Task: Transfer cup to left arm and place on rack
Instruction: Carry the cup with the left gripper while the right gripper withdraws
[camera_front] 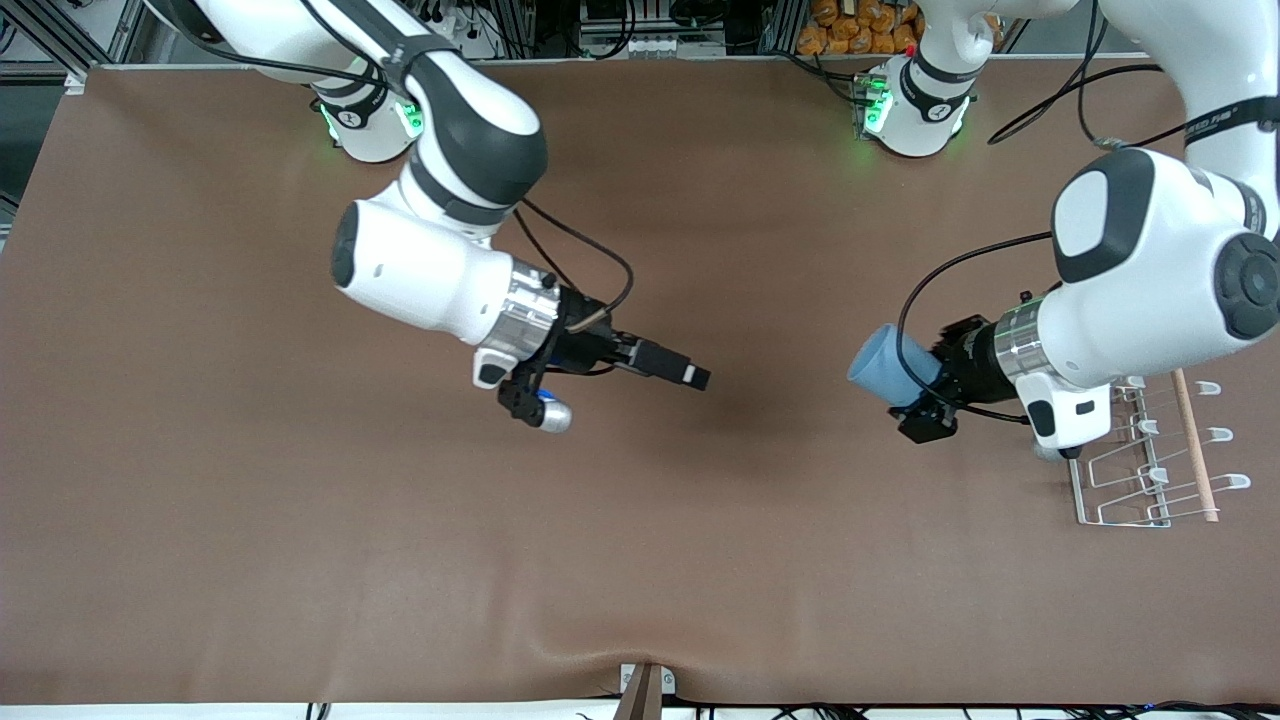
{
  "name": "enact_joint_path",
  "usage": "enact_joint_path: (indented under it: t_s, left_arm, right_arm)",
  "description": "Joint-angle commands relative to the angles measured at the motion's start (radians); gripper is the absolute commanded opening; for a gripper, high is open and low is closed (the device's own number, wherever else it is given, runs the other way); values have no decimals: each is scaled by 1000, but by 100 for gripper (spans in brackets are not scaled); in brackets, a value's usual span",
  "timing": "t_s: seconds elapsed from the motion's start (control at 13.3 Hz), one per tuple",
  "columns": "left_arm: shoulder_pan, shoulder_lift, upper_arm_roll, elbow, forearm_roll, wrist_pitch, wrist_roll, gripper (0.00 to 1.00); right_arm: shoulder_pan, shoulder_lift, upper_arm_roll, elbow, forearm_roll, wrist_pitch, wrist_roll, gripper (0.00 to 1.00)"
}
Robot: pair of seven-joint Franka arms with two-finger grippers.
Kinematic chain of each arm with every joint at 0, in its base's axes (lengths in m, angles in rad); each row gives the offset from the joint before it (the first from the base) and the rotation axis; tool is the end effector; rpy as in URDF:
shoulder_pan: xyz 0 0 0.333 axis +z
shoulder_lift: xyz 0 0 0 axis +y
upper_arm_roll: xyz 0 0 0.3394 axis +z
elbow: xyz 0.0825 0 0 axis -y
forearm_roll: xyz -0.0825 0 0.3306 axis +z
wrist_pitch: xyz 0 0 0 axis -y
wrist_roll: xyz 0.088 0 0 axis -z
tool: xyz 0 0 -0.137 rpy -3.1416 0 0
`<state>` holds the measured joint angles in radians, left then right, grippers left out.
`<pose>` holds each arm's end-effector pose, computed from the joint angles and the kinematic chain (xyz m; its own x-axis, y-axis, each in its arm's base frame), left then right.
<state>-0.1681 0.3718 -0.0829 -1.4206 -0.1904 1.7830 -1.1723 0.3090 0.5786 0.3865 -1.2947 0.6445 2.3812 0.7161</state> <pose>0.6049 -0.1690 0.4926 0.5613 0.8025 -0.2025 0.8257 -0.5596 0.0710 0.6010 0.4229 0.5068 0.8969 -0.3498 -0.2704 -0.4271 -0.5272 -0.7346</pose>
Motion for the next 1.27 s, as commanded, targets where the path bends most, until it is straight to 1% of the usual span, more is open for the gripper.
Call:
enact_joint_path:
  t_s: [0.0,0.07,0.15,0.22,0.37,0.45,0.52,0.67,0.75,0.97,1.05,1.12,1.2]
  left_arm:
    - [-11,-10,3,-1,158,-22,25,0]
    - [-16,-7,5,-1,251,-25,19,0]
    - [-16,-5,6,-1,341,-34,19,3]
    - [-1,-5,8,0,398,-40,25,8]
    - [6,5,31,-1,475,-95,14,2]
    - [6,10,35,-1,532,-105,0,0]
    - [12,12,41,0,590,-105,-39,1]
    - [18,33,77,-3,705,-105,-33,3]
    - [15,39,77,-6,770,-105,-43,3]
    - [19,45,78,-14,920,-106,-33,2]
    - [18,68,78,-14,984,-106,-35,2]
    - [12,84,80,-18,1065,-106,-47,2]
    - [3,84,83,-29,1116,-117,-59,2]
  right_arm:
    - [-27,-42,3,-34,-110,-61,16,100]
    - [-34,-45,3,-32,-164,-100,16,100]
    - [-42,-48,3,-32,-208,-131,14,100]
    - [-53,-55,3,-34,-247,-160,10,100]
    - [-83,-63,3,-34,-295,-251,-68,100]
    - [-100,-72,2,-35,-316,-291,-120,100]
    - [-114,-77,2,-43,-356,-319,-150,100]
    - [-145,-115,3,-80,-469,-382,-159,100]
    - [-171,-141,3,-103,-514,-439,-173,100]
    - [-252,-184,3,-123,-523,-554,-315,100]
    - [-280,-192,3,-127,-526,-583,-346,100]
    - [-316,-209,3,-147,-526,-594,-375,100]
    - [-353,-235,3,-176,-526,-594,-415,100]
